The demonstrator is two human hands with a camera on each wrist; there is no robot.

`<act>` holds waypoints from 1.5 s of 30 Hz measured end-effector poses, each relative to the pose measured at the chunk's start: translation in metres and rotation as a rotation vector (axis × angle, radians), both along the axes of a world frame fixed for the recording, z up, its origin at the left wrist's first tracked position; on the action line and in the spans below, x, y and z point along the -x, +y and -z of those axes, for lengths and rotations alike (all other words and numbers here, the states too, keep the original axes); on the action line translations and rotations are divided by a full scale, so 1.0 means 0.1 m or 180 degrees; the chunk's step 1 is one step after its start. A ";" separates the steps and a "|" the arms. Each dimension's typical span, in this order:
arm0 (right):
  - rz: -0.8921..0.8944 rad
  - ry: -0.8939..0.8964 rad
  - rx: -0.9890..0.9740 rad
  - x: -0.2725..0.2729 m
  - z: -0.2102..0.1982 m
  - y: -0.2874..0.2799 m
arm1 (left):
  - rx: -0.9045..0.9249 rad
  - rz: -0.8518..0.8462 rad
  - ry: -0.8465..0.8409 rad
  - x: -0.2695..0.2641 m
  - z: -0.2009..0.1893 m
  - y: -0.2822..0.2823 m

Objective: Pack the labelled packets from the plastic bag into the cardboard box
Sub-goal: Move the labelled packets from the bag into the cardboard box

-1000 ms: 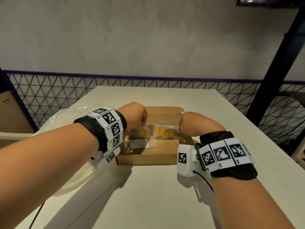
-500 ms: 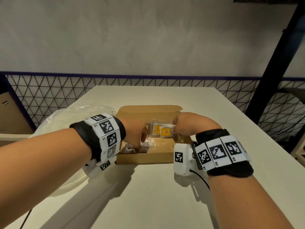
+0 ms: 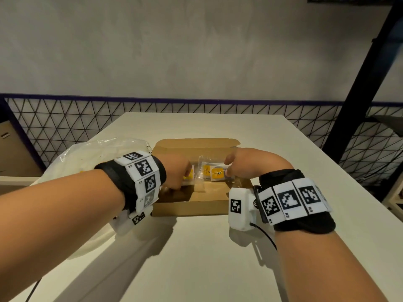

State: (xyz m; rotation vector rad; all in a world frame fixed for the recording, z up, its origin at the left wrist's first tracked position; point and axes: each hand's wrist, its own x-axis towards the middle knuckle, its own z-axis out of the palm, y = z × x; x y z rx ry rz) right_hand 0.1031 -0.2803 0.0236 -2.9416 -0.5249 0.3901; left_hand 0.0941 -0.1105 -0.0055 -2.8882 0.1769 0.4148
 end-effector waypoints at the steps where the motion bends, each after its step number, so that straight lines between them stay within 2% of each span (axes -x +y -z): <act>1: 0.0006 0.0003 0.0004 0.00 0.00 0.00 | 0.0057 -0.0058 -0.0103 -0.01 -0.03 0.02; 5: 0.0021 0.0013 -0.0024 0.01 -0.01 0.01 | 0.0146 -0.0171 -0.0587 -0.06 -0.15 0.13; 10: 0.0020 0.0029 -0.0070 0.02 0.00 0.00 | 0.0233 -0.0521 -0.0925 -0.13 -0.17 0.21; 19: -0.0055 0.0054 0.0008 0.03 -0.01 0.02 | 0.0244 -0.0749 -0.1025 -0.11 -0.17 0.26; 24: -0.0061 0.0082 -0.0038 0.04 -0.03 0.01 | 0.0390 -0.1067 -0.1175 -0.05 -0.28 0.45; 26: -0.0054 0.0076 -0.0065 0.06 -0.05 0.01 | 0.0346 -0.1275 -0.1035 0.00 -0.30 0.58; 29: -0.0050 0.0061 -0.0135 0.07 -0.06 0.01 | -0.0033 -0.1568 -0.0391 0.07 -0.22 0.76; 31: -0.0029 0.0064 -0.0257 0.08 -0.07 0.01 | -0.0298 -0.1562 -0.0034 0.13 -0.15 0.78; 33: -0.0012 0.0039 -0.0389 0.07 -0.07 0.01 | -0.0251 -0.1571 0.0036 0.15 -0.13 0.74; 36: -0.0002 -0.0013 -0.0512 0.06 -0.08 0.01 | -0.0140 -0.1553 -0.0466 0.20 -0.22 0.68; 39: 0.0002 -0.0049 -0.0617 0.05 -0.08 0.02 | 0.0211 -0.1602 -0.0973 0.22 -0.31 0.70; 45: -0.0085 -0.0085 -0.0794 0.03 -0.08 0.02 | 0.0840 -0.1434 -0.1401 0.32 -0.49 0.71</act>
